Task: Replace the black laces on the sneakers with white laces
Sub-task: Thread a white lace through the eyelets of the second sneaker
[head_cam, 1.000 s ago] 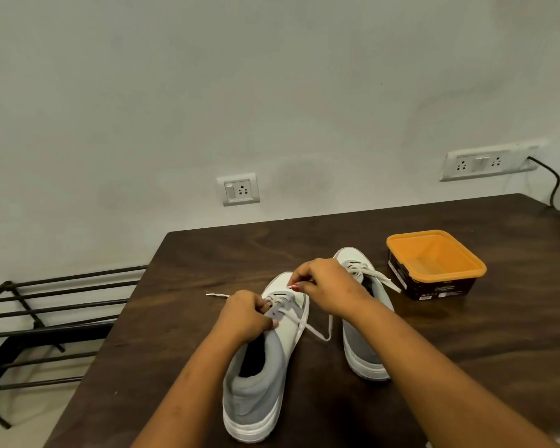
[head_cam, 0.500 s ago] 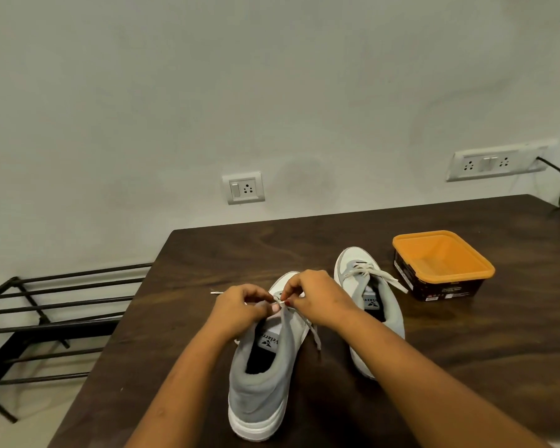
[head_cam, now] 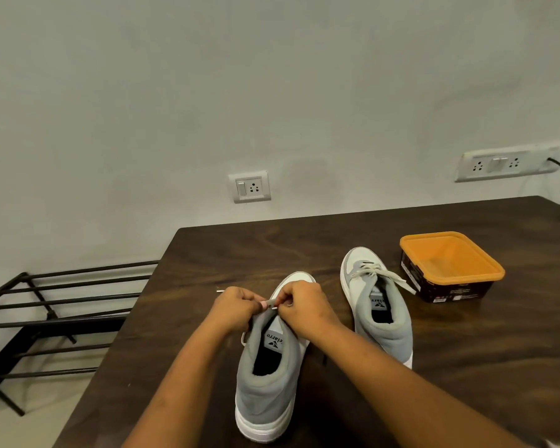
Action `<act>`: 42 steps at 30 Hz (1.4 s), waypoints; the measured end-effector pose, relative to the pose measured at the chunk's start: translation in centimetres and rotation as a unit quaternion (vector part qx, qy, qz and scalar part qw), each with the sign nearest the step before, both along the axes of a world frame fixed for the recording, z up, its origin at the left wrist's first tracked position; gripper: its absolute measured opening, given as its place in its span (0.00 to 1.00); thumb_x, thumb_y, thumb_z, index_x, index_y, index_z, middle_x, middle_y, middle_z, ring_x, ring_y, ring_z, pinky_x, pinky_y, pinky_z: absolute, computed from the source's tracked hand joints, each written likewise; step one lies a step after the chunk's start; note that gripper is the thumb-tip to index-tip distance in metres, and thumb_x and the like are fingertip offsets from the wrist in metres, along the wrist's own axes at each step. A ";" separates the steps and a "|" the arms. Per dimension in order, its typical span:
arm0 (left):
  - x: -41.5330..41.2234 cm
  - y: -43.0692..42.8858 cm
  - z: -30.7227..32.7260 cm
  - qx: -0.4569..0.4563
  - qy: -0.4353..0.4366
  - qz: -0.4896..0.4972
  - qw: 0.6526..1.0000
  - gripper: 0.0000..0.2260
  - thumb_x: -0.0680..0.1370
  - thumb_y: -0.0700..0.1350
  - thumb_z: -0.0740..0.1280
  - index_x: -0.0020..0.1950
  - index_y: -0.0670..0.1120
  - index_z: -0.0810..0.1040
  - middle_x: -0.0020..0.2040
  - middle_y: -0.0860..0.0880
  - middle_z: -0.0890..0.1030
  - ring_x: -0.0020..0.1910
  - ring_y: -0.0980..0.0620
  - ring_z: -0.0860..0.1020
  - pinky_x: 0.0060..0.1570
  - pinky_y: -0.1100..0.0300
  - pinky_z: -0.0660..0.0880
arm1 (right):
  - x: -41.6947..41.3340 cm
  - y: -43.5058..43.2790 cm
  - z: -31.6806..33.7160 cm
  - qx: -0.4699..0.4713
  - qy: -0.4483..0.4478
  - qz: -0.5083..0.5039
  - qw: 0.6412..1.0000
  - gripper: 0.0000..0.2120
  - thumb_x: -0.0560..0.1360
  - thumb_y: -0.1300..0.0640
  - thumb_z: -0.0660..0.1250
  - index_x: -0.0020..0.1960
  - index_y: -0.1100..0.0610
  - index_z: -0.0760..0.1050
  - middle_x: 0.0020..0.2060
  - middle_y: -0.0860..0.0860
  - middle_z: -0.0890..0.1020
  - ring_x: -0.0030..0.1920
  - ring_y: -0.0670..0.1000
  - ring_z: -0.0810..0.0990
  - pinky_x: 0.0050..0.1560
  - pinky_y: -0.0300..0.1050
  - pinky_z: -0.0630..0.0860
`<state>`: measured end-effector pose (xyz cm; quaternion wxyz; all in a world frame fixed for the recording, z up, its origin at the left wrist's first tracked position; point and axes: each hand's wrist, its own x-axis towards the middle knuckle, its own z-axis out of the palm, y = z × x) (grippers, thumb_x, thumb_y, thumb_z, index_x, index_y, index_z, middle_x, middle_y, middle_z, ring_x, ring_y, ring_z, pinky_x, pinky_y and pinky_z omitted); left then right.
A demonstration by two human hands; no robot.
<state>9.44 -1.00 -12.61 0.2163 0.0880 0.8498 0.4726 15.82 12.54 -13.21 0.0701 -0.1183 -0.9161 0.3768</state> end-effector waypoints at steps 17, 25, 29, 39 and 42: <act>0.5 0.0 0.3 0.100 -0.071 0.031 0.992 0.07 0.76 0.35 0.67 0.38 0.37 0.80 0.32 0.42 0.76 0.32 0.50 0.72 0.33 0.60 0.67 | 0.5 -1.5 -0.3 -0.111 0.094 -0.088 0.985 0.10 0.71 0.66 0.62 0.43 0.55 0.63 0.28 0.46 0.69 0.29 0.44 0.66 0.29 0.33 0.65; 0.5 -0.2 0.3 0.109 -0.075 0.026 0.991 0.10 0.76 0.36 0.67 0.35 0.38 0.80 0.30 0.44 0.77 0.30 0.50 0.74 0.33 0.60 0.71 | 0.8 -2.1 -0.4 -0.070 0.079 -0.097 0.990 0.08 0.75 0.61 0.62 0.46 0.54 0.62 0.30 0.44 0.69 0.30 0.43 0.68 0.28 0.34 0.64; 0.6 -0.3 0.4 0.121 -0.081 0.015 0.989 0.12 0.78 0.39 0.66 0.35 0.37 0.78 0.30 0.44 0.79 0.29 0.52 0.77 0.32 0.61 0.74 | 1.1 -2.2 -0.4 -0.002 0.060 -0.070 0.996 0.07 0.76 0.60 0.60 0.47 0.52 0.62 0.31 0.44 0.69 0.32 0.47 0.69 0.27 0.37 0.60; 0.5 -0.4 -0.1 0.085 -0.048 -0.027 0.995 0.09 0.77 0.31 0.61 0.49 0.34 0.81 0.38 0.41 0.80 0.34 0.50 0.76 0.30 0.63 0.73 | 0.7 -2.2 -1.0 -0.009 0.055 -0.070 0.996 0.07 0.77 0.59 0.62 0.50 0.49 0.65 0.41 0.50 0.81 0.40 0.50 0.79 0.37 0.43 0.74; 0.2 -0.2 -0.4 0.084 -0.029 -0.011 0.996 0.07 0.76 0.31 0.63 0.46 0.35 0.80 0.37 0.39 0.79 0.35 0.47 0.75 0.34 0.59 0.73 | 0.6 -2.0 -0.9 -0.012 0.045 -0.060 0.997 0.08 0.77 0.59 0.63 0.53 0.49 0.68 0.43 0.50 0.82 0.42 0.49 0.80 0.38 0.43 0.75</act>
